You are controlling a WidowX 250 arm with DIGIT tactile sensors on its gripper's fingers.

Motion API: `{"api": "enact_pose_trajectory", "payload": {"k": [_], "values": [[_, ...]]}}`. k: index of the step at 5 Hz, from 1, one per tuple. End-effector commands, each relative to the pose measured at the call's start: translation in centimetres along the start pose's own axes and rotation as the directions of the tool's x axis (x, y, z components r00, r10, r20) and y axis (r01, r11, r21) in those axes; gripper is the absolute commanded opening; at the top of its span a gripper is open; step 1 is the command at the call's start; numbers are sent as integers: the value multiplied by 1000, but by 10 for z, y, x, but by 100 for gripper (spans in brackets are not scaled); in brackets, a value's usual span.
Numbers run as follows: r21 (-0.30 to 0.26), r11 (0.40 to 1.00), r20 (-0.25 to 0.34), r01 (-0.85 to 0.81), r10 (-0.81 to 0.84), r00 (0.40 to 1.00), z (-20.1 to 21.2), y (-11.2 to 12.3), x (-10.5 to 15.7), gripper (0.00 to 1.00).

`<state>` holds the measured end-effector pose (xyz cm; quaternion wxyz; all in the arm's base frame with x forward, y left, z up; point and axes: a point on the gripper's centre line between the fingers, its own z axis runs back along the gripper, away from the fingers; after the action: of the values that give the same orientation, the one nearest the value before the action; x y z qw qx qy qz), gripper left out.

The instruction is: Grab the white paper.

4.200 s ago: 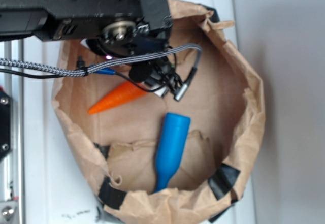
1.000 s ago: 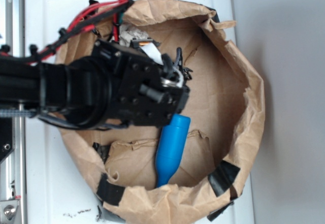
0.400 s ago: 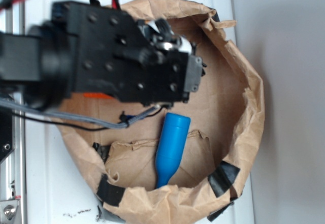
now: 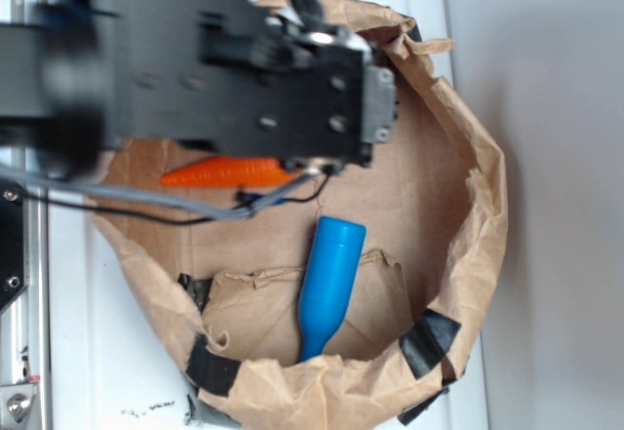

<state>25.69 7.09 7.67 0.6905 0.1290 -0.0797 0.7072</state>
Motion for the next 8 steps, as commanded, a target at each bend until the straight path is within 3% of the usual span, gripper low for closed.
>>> {"api": "enact_pose_trajectory", "payload": {"k": [1,5,6,8], "values": [[-68,997,85,-38,44,995,-15,2,7,100],[-73,996,156,-51,62,986,-37,-9,-2,97],[-91,995,176,-45,60,983,-40,-7,-6,0],[-98,995,173,-35,52,984,-39,-12,-4,0]]}}
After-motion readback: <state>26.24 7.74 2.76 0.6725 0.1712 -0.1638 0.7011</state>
